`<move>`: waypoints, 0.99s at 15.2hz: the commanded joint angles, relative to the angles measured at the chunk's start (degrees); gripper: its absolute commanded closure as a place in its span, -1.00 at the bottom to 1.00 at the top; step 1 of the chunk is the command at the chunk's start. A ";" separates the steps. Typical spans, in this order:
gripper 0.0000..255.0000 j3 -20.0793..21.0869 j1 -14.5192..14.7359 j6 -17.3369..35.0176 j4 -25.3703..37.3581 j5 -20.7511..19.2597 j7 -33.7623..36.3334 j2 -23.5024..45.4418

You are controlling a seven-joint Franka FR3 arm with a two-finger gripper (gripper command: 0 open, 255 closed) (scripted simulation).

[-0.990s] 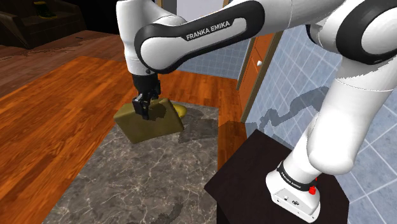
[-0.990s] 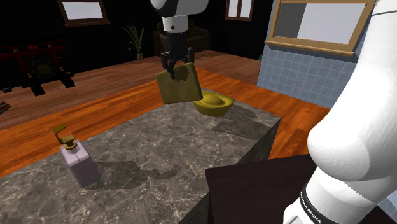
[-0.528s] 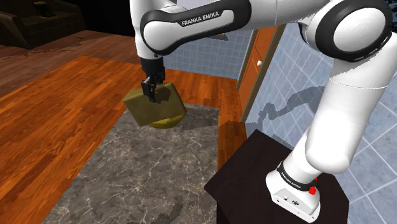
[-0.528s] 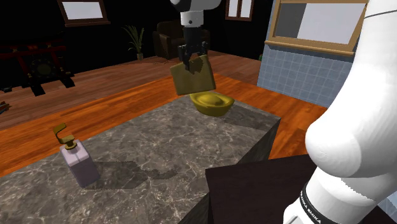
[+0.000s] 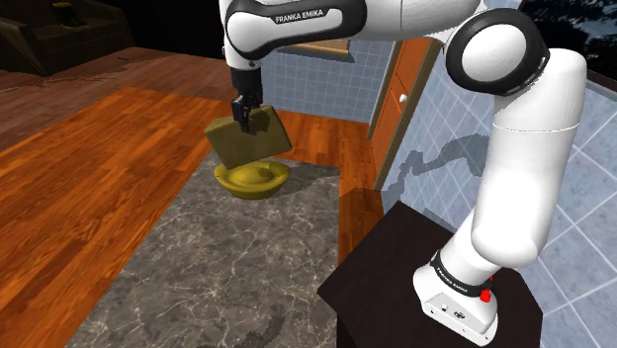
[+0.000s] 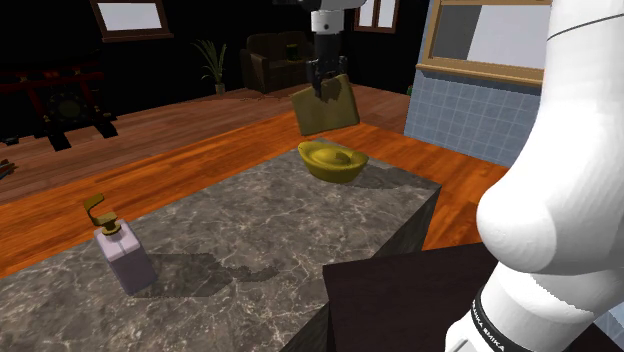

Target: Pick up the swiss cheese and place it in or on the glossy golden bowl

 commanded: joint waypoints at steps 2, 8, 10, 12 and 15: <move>1.00 -1.04 -1.36 -2.35 5.74 -0.46 -2.98 3.15; 1.00 -1.52 -1.95 0.26 4.97 -0.85 -3.76 4.99; 1.00 -1.57 -2.01 1.69 3.72 -0.94 -3.65 5.19; 1.00 -1.63 -2.06 3.10 2.56 -1.05 -3.54 5.44; 1.00 -1.73 -2.11 5.15 0.95 -1.24 -3.36 5.92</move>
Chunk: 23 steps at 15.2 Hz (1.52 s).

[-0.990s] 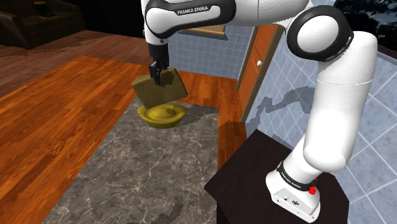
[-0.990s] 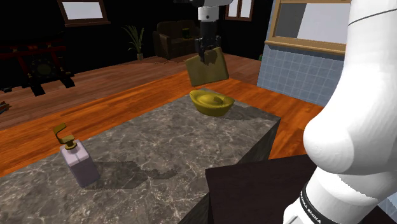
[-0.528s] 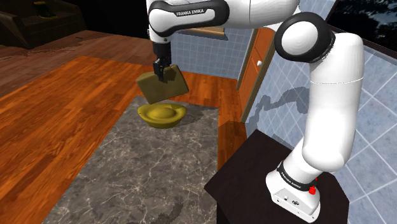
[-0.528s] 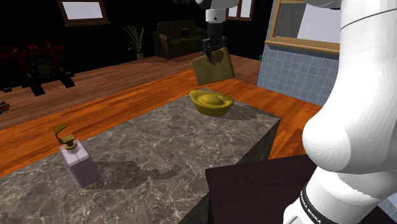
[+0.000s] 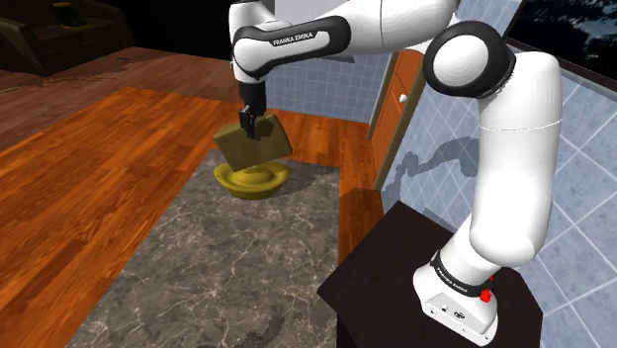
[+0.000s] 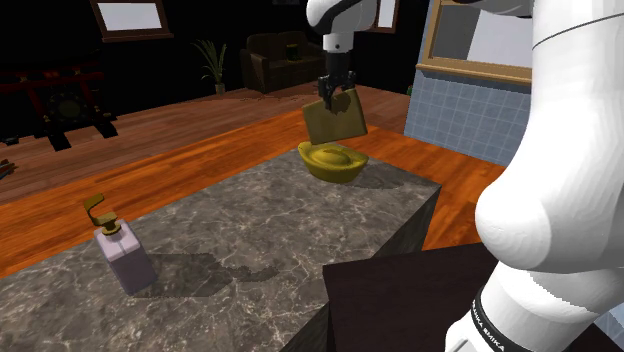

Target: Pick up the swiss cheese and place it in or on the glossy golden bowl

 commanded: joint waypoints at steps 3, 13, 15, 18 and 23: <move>1.00 -0.15 -0.06 2.80 -1.98 -0.29 0.23 0.63; 1.00 -0.47 -0.03 7.39 -4.84 -0.94 0.74 2.42; 1.00 -0.47 -0.03 7.39 -4.83 -0.95 0.74 2.43; 1.00 -0.47 -0.03 7.39 -4.83 -0.95 0.74 2.43; -1.00 -0.47 -0.07 7.55 -5.09 -0.93 0.75 2.34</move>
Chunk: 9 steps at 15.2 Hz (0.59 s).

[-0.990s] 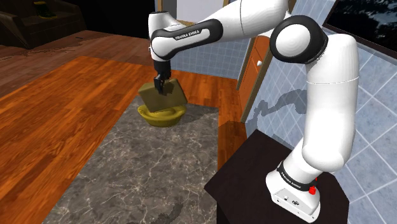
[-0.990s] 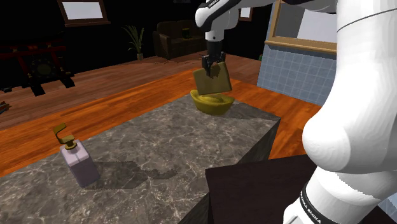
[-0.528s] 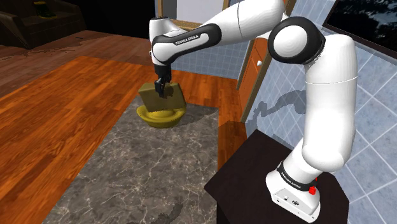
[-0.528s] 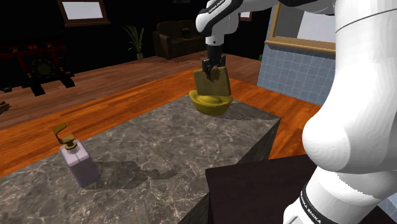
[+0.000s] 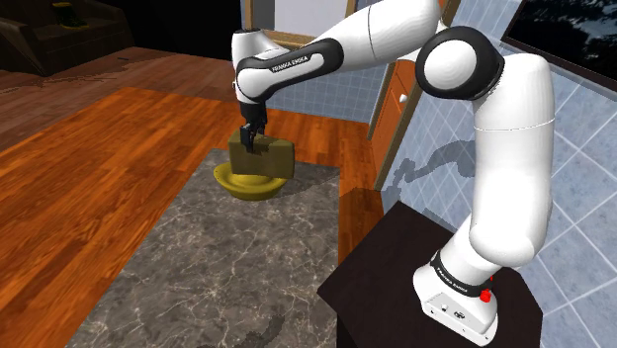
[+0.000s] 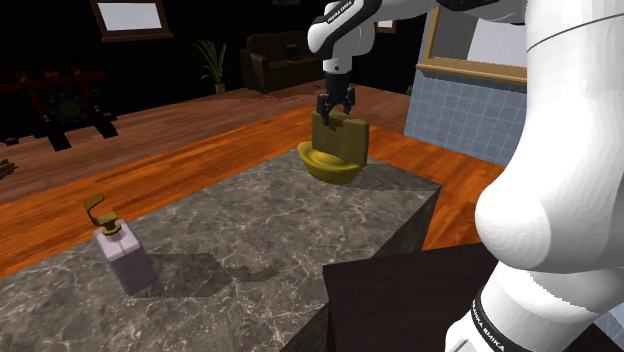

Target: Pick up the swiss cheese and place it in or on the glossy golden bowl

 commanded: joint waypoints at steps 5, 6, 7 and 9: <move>-1.00 0.45 0.13 -6.36 4.47 0.77 -0.55 -1.97; -1.00 0.45 0.13 -6.36 4.47 0.77 -0.55 -1.97; -1.00 0.45 0.13 -6.36 4.46 0.77 -0.55 -1.98; -1.00 0.45 0.13 -6.36 4.47 0.77 -0.55 -1.97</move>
